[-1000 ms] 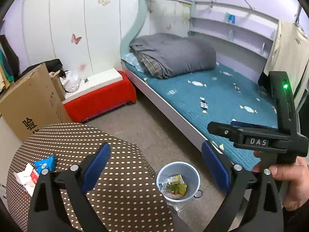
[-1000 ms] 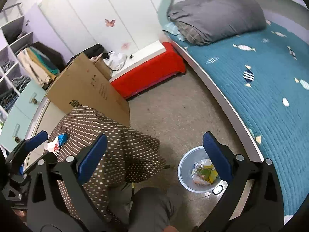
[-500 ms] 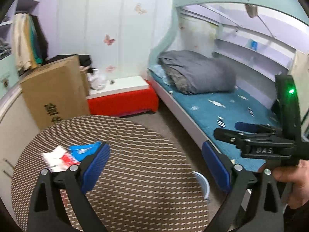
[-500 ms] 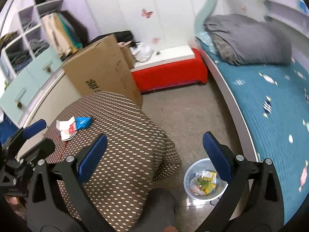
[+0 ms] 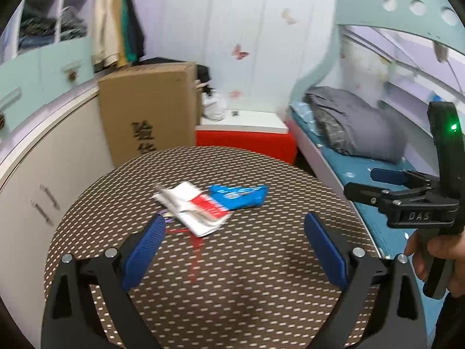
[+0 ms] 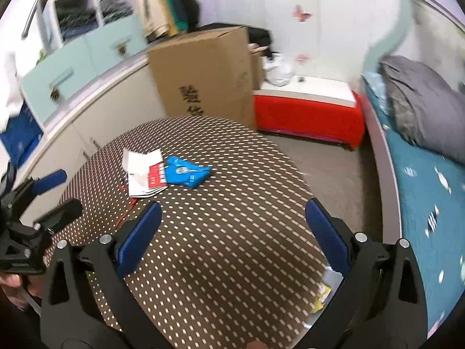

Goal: Collect trash
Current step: 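Move both open tools back over the table toward the blue bag, then grasp the blue snack bag with the right gripper while the left gripper grasps the white-red paper packet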

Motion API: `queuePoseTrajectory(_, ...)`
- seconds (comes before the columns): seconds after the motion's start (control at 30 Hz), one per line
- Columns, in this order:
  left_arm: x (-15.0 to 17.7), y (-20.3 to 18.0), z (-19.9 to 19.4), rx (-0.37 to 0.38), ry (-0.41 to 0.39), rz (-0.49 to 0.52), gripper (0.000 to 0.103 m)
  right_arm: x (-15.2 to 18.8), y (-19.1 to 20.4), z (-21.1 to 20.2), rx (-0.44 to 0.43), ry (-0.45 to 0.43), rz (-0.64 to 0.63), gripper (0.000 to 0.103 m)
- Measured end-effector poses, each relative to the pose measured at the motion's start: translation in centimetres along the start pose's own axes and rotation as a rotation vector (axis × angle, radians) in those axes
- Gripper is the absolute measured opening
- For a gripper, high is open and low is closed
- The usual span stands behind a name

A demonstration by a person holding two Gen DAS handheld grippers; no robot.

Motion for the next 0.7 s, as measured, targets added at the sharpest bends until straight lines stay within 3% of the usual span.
queuePoseTrajectory(0.27,1.1,5.3,0.9,-0.071,0.024,-0.087,0.094,-0.8,5.6,7.1,-0.014,0.034,-0.231,0.097)
queuePoseTrajectory(0.57,1.9,8.0,3.3,-0.118,0.074,-0.117,0.094,0.3,9.3,14.4,-0.018,0.092,-0.490,0.095)
queuePoseTrajectory(0.7,1.2,8.7,4.9,-0.119,0.086,-0.114,0.094,-0.2,10.1,15.1,-0.123,0.098,-0.439,0.067)
Point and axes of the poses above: each gripper's, at about its wrist camera, not at the fingertips, and z roughly the way its jaws point, y to its left, x to its underside, the point moved 8 cm from there along z, roughly the way its jaws point, and after that the axes turned 11 degrees about x, right-handed, at the moved point
